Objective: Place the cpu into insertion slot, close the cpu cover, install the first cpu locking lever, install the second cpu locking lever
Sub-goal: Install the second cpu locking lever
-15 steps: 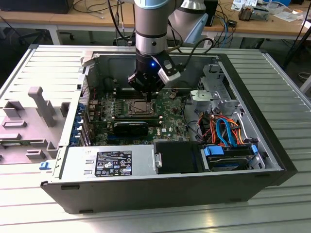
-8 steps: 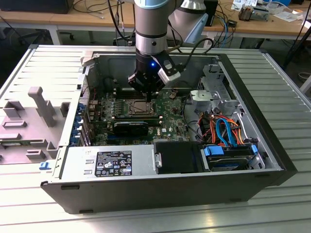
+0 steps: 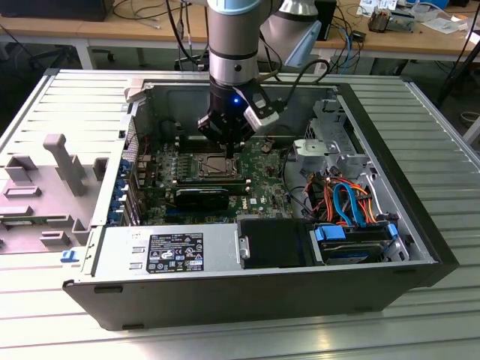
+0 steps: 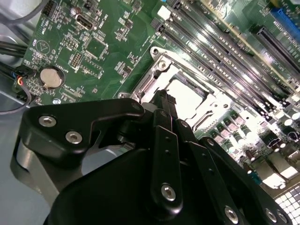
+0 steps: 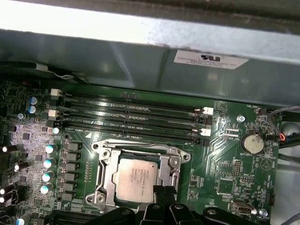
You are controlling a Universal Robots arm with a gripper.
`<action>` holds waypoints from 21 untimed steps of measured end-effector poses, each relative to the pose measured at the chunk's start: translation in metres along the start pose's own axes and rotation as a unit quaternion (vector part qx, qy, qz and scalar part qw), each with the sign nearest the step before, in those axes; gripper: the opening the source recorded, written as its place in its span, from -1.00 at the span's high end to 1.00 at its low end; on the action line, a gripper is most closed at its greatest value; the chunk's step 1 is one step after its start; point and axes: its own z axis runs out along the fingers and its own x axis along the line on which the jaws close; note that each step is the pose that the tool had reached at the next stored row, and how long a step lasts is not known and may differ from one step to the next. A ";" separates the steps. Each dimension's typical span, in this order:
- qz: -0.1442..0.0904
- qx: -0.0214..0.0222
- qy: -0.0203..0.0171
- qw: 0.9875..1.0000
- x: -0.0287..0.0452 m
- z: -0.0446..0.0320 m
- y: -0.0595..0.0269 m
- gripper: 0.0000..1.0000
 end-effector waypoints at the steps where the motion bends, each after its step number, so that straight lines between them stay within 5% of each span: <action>1: 0.000 0.000 0.000 1.000 0.0001 0.0001 -0.0011 0.79; 21: 0.000 0.000 0.001 1.000 -0.0010 0.0109 -0.0354 0.79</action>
